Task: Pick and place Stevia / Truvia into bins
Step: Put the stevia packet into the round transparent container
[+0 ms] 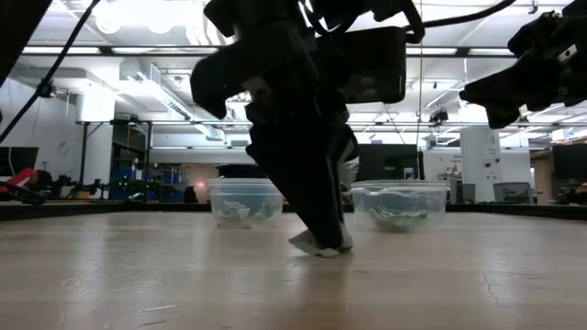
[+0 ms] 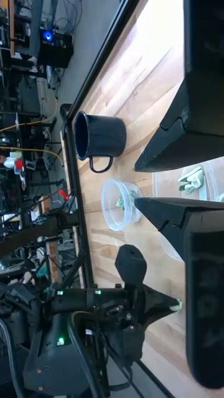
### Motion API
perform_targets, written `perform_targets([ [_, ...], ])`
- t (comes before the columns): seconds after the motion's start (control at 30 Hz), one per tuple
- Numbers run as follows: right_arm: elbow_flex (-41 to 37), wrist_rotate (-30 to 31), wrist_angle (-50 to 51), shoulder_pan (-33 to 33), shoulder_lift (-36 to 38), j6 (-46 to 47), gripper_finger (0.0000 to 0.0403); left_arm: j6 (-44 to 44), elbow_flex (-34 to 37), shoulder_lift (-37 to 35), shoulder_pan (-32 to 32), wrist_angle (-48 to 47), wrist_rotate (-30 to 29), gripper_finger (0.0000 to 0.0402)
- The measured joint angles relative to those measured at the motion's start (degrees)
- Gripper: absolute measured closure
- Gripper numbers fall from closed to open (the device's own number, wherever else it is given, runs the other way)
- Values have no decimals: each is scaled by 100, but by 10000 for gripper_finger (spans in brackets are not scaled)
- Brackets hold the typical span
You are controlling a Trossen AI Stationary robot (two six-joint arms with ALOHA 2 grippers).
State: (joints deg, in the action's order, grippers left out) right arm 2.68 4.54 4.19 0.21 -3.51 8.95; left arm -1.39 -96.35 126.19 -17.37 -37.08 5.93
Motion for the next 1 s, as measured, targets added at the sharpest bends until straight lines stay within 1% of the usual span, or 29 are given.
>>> perform_targets([
  [0.03, 0, 0, 0, 1, 2, 0, 335, -78, -15, 0, 0, -45, 41, 384],
  [0.07, 0, 0, 0, 2, 2, 0, 335, -173, -26, 0, 0, -71, 60, 389],
  [0.23, 0, 0, 0, 1, 2, 0, 335, -693, -74, -13, 0, -122, 18, 397],
  [0.37, 0, 0, 0, 0, 2, 0, 335, -971, -176, -125, -11, -172, -426, 399],
  [0.5, 0, 6, -1, 0, 0, 0, 335, -1569, -240, -466, -11, -58, -1154, 400],
  [0.67, 0, 1, -1, 2, 2, -1, 335, -3013, 73, -981, -28, 505, -2485, 400],
  [0.73, 0, 7, -4, 0, 0, 0, 335, -3775, 242, -1143, -32, 655, -3080, 400],
  [0.83, 0, 4, -2, 0, 2, 0, 335, -5074, 638, -1374, -43, 605, -3849, 401],
  [0.93, 0, 1, -1, 1, -2, 0, 335, -6635, 1155, -1579, -73, 581, -4425, 401],
  [1.0, -1, -11, -1, 2, 0, 0, 335, -7399, 1402, -1701, -85, 597, -4553, 401],
])
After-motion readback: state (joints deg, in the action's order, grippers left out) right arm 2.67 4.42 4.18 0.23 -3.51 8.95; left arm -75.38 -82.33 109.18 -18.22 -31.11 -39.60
